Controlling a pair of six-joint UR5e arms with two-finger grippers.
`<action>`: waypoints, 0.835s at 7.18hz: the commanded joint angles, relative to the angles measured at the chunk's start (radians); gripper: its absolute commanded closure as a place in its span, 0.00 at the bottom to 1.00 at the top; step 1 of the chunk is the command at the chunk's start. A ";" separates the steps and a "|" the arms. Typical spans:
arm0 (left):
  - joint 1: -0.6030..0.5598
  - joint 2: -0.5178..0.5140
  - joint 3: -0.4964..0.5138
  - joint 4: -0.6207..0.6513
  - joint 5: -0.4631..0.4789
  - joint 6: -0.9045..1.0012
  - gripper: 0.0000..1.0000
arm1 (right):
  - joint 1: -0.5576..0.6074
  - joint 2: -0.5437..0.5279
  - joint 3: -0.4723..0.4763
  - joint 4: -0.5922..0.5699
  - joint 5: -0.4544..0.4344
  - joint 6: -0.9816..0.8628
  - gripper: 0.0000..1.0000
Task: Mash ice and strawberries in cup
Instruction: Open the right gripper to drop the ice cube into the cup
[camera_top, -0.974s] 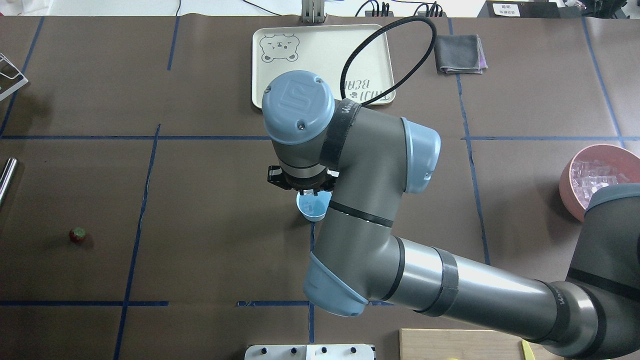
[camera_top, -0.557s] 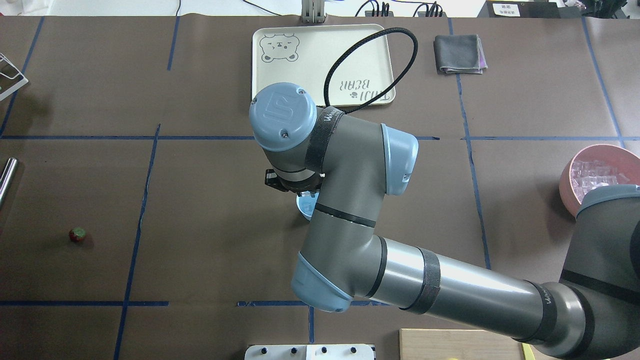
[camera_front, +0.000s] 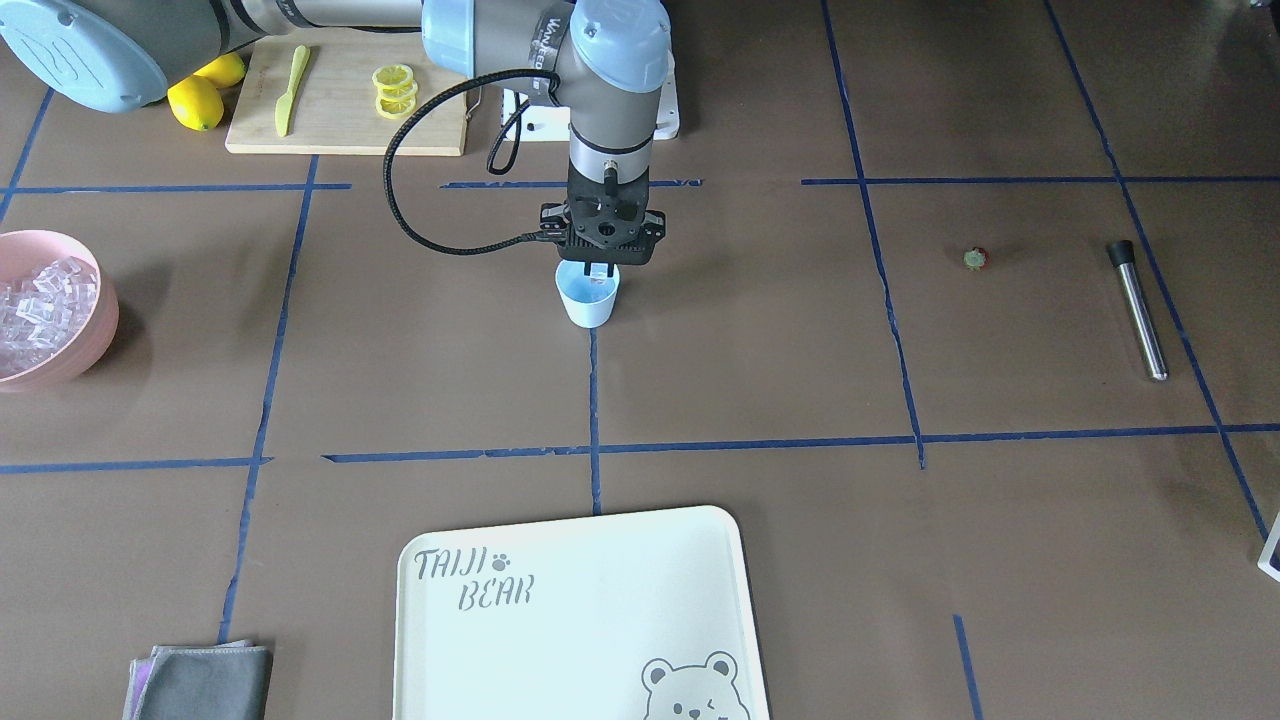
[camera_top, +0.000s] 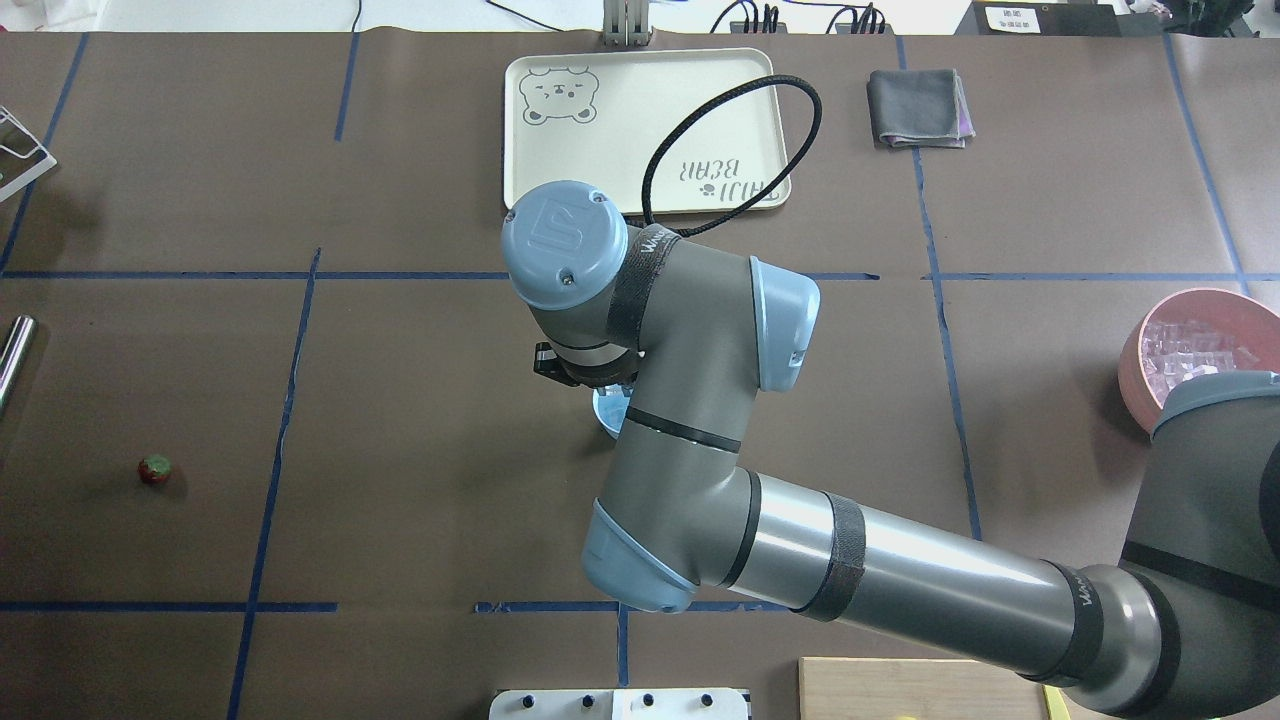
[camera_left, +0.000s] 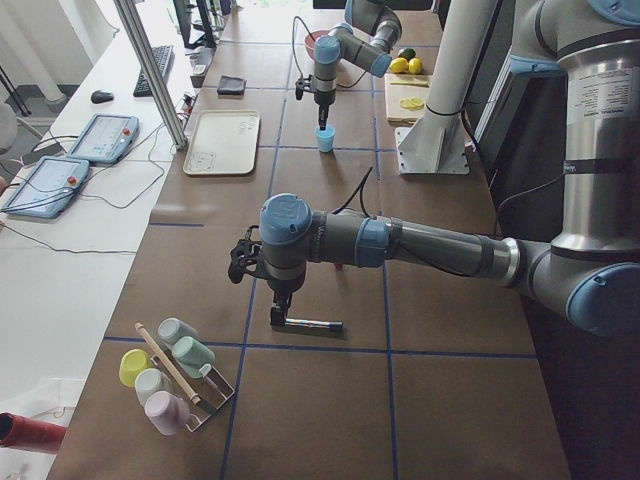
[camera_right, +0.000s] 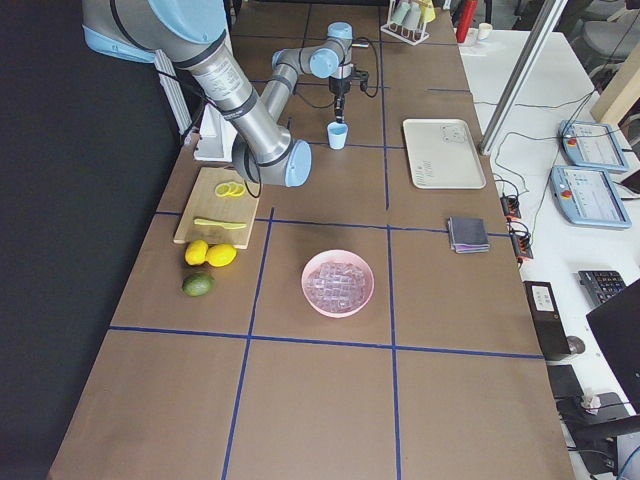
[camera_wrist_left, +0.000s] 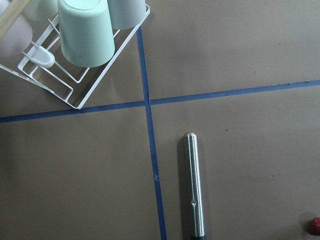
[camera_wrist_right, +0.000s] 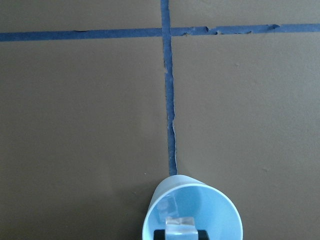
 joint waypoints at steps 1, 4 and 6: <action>0.000 -0.001 -0.001 0.000 0.001 0.000 0.00 | -0.006 -0.015 0.000 -0.005 0.002 0.001 0.95; 0.000 0.000 -0.001 0.000 0.001 0.000 0.00 | -0.006 -0.017 0.000 -0.006 0.008 0.001 0.62; 0.000 -0.001 -0.003 0.000 0.000 0.000 0.00 | -0.006 -0.017 0.006 -0.015 0.008 0.001 0.40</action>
